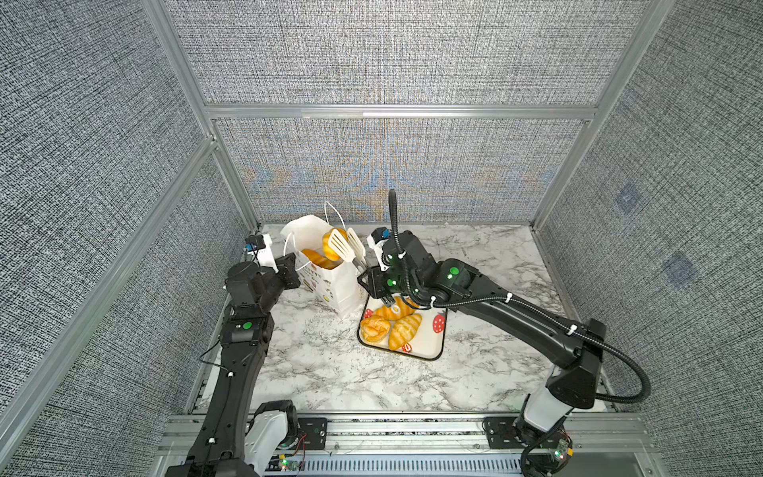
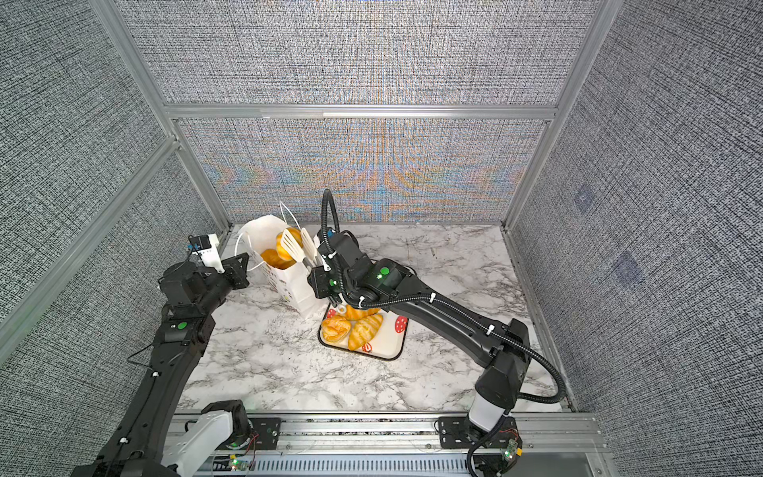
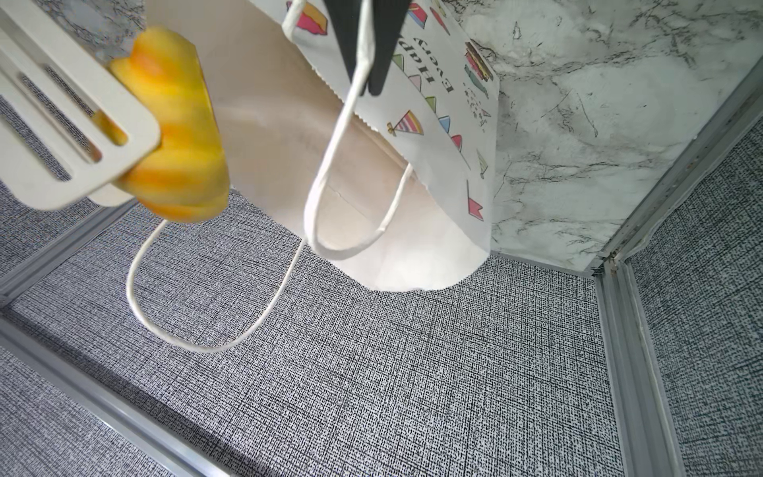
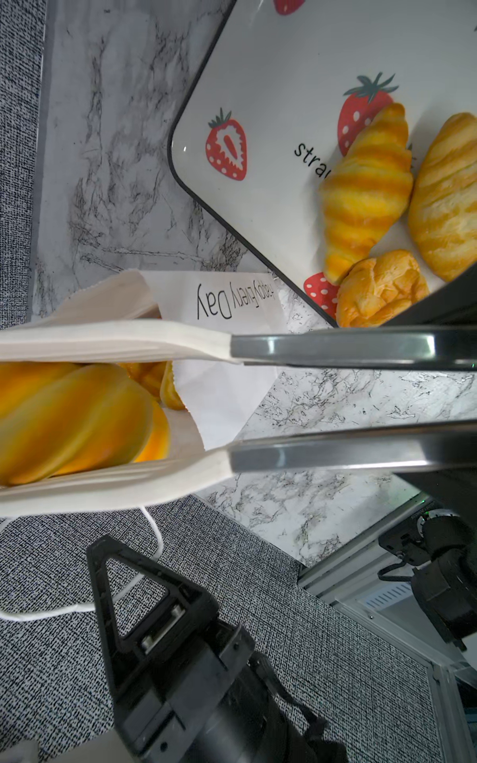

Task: Pack bread into a paper bag
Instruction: Place the bread in the paper bag.

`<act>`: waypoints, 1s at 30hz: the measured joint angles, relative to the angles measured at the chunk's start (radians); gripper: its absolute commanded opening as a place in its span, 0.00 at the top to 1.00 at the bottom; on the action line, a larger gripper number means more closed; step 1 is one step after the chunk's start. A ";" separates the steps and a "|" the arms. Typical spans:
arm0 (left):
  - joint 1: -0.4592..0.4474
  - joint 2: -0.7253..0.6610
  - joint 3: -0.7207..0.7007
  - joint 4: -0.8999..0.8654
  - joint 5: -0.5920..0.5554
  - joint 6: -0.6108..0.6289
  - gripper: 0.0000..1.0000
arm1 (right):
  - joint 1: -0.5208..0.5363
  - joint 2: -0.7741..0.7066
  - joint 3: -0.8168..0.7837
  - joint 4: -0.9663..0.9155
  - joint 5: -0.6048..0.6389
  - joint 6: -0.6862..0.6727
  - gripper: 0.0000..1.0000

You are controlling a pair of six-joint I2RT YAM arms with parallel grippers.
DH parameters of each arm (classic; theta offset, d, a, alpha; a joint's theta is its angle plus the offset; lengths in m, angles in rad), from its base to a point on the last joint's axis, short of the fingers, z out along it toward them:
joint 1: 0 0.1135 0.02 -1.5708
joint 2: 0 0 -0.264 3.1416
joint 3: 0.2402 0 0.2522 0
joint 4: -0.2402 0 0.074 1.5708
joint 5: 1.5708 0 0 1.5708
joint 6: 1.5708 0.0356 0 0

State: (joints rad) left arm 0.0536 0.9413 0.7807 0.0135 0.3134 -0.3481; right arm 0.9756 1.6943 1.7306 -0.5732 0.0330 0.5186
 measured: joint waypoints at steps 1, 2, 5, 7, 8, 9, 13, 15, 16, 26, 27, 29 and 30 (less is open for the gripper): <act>0.000 0.000 0.000 0.000 0.000 0.000 1.00 | 0.000 0.002 0.000 0.000 -0.006 0.000 0.63; 0.000 0.000 0.000 0.000 0.000 0.000 1.00 | 0.000 0.005 0.000 0.000 -0.011 0.000 0.63; 0.000 0.000 0.000 0.000 0.000 0.000 1.00 | 0.000 0.016 0.000 0.000 -0.012 0.004 0.63; 0.000 0.000 0.000 0.000 0.000 0.000 1.00 | 0.000 0.019 -0.003 0.000 -0.016 0.007 0.62; 0.000 0.000 0.000 0.000 0.000 0.000 1.00 | 0.000 0.019 -0.006 0.000 -0.016 0.007 0.62; 0.000 0.000 0.000 0.000 0.000 0.000 1.00 | 0.000 0.019 -0.009 0.002 -0.018 0.008 0.62; 0.000 0.000 -0.001 0.000 0.000 0.000 1.00 | 0.000 0.016 -0.021 0.007 -0.030 0.014 0.60; 0.000 0.000 -0.001 0.000 0.000 0.000 1.00 | 0.001 0.014 -0.026 0.007 -0.034 0.021 0.58; 0.000 0.000 -0.001 0.000 0.000 0.000 1.00 | 0.001 0.013 -0.030 0.008 -0.034 0.022 0.57; 0.000 0.001 -0.001 0.000 0.001 0.000 1.00 | 0.002 -0.005 -0.044 0.009 -0.038 0.027 0.51; 0.000 0.001 -0.001 0.000 0.001 0.000 1.00 | 0.002 -0.006 -0.047 0.009 -0.039 0.027 0.51; 0.000 0.000 -0.001 0.000 0.000 0.000 1.00 | 0.002 -0.008 -0.049 0.009 -0.039 0.027 0.50; 0.000 0.000 -0.001 0.000 0.000 0.000 1.00 | 0.002 -0.009 -0.049 0.010 -0.039 0.027 0.49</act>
State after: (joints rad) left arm 0.0536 0.9417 0.7799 0.0139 0.3138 -0.3481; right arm 0.9775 1.6855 1.6814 -0.5636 -0.0055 0.5453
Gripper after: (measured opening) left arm 0.052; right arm 0.499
